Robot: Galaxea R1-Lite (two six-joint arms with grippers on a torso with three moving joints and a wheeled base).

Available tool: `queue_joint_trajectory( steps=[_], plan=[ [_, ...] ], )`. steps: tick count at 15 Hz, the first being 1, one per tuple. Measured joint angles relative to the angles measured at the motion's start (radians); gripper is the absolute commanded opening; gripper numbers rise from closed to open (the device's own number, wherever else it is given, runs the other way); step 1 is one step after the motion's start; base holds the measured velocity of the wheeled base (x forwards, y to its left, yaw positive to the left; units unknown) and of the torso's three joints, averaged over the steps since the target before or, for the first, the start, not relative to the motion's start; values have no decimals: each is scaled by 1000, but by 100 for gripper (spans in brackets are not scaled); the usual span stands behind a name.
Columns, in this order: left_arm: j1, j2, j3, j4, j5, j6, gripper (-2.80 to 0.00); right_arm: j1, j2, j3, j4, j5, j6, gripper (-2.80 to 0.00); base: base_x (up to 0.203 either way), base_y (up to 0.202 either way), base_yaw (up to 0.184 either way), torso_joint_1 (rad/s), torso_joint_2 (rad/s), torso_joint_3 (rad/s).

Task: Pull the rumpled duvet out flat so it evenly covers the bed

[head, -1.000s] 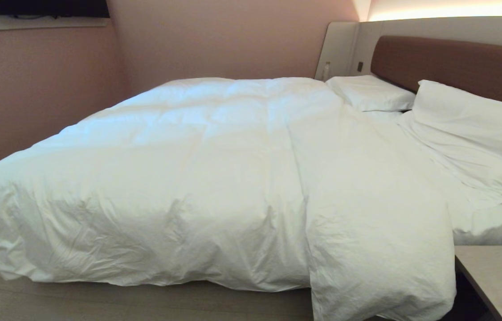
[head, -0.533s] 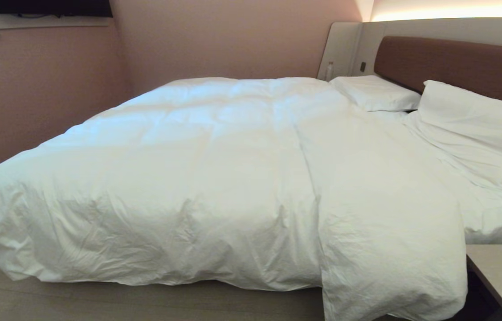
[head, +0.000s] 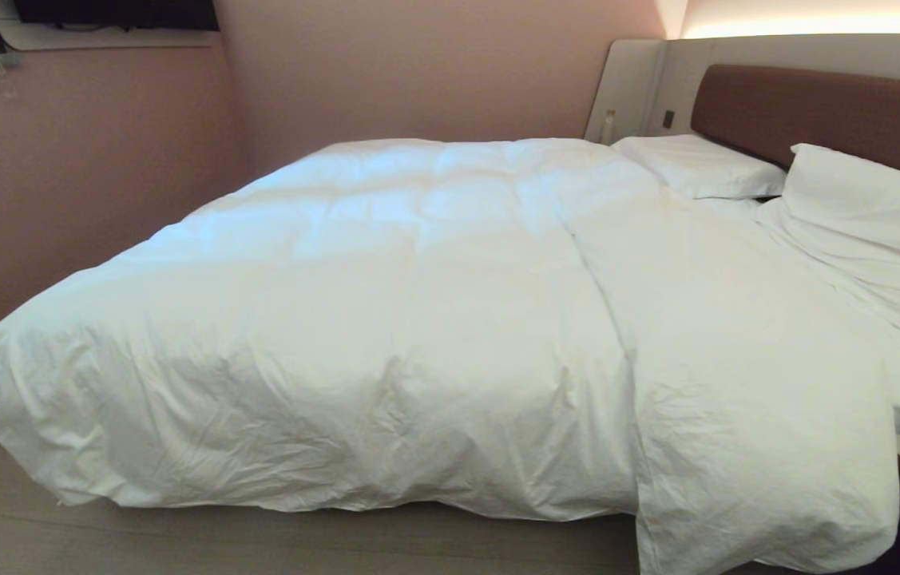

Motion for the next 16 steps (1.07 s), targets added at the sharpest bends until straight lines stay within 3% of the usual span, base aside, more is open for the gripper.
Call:
queue_joint_trajectory(
  steps=[16],
  plan=[
    [0,0,0,-3,1,-5,-280,0,0,0,0,0,0,-280,0,195,-1,2,2,2]
  ],
)
